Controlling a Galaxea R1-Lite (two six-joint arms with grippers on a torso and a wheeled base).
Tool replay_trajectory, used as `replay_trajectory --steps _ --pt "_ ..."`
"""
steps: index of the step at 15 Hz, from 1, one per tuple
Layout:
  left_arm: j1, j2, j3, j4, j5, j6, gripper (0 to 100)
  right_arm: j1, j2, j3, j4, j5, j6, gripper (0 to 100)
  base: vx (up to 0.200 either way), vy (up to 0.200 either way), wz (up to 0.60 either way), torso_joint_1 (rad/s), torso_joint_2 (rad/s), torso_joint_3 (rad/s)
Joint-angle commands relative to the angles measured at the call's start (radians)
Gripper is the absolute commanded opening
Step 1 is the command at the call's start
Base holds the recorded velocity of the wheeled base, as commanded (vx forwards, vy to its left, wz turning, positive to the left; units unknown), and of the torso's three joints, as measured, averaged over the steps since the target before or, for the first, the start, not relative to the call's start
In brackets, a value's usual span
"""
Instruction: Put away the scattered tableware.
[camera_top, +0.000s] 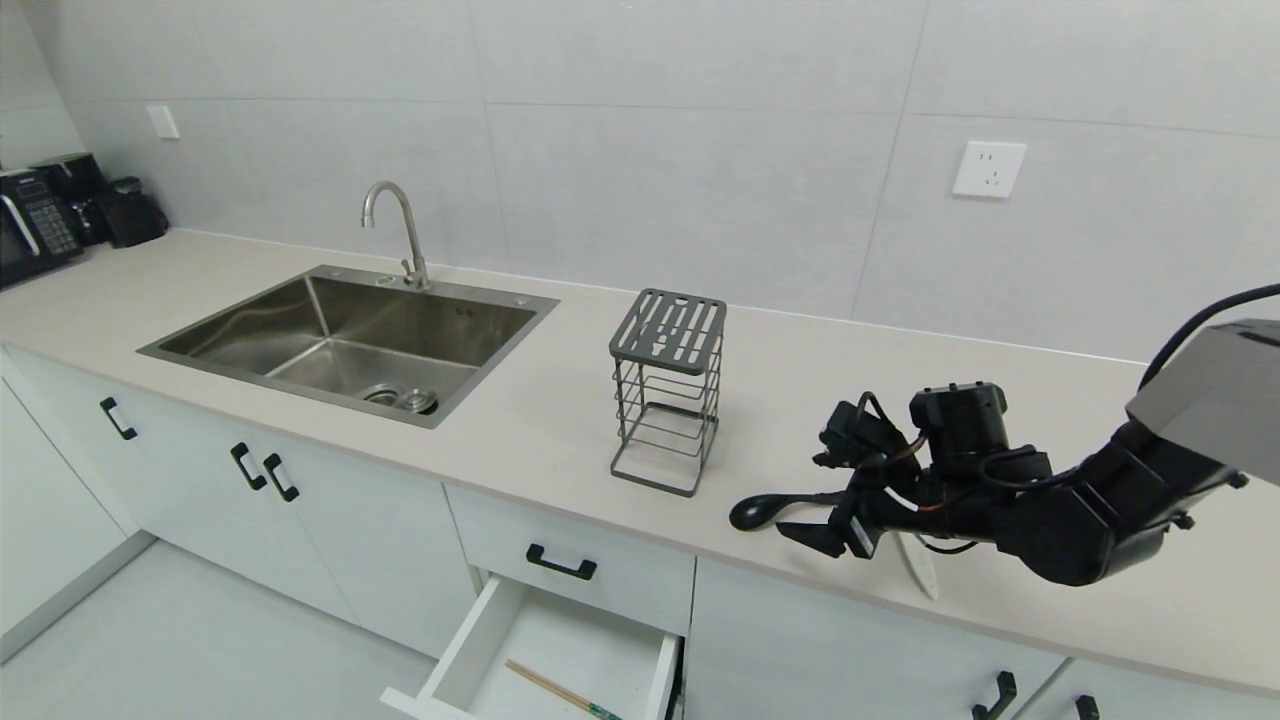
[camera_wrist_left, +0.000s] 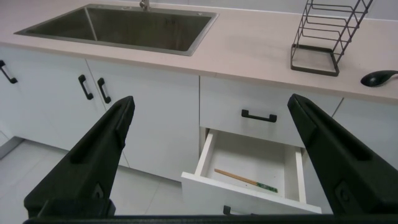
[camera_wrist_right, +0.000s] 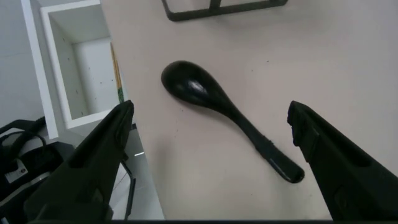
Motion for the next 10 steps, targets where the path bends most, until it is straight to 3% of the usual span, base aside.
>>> replay_trajectory --steps 1,10 --pt "0.0 0.0 -0.001 0.0 0.0 -0.001 100 0.004 0.062 -0.005 -0.001 0.016 -0.006 100 0.0 0.0 0.0 0.0 0.0 0.0" --pt "0.0 0.002 0.0 0.0 0.0 -0.001 100 -0.017 0.177 -0.105 0.0 0.009 -0.028 100 0.0 0.0 0.0 0.0 0.0 0.0"
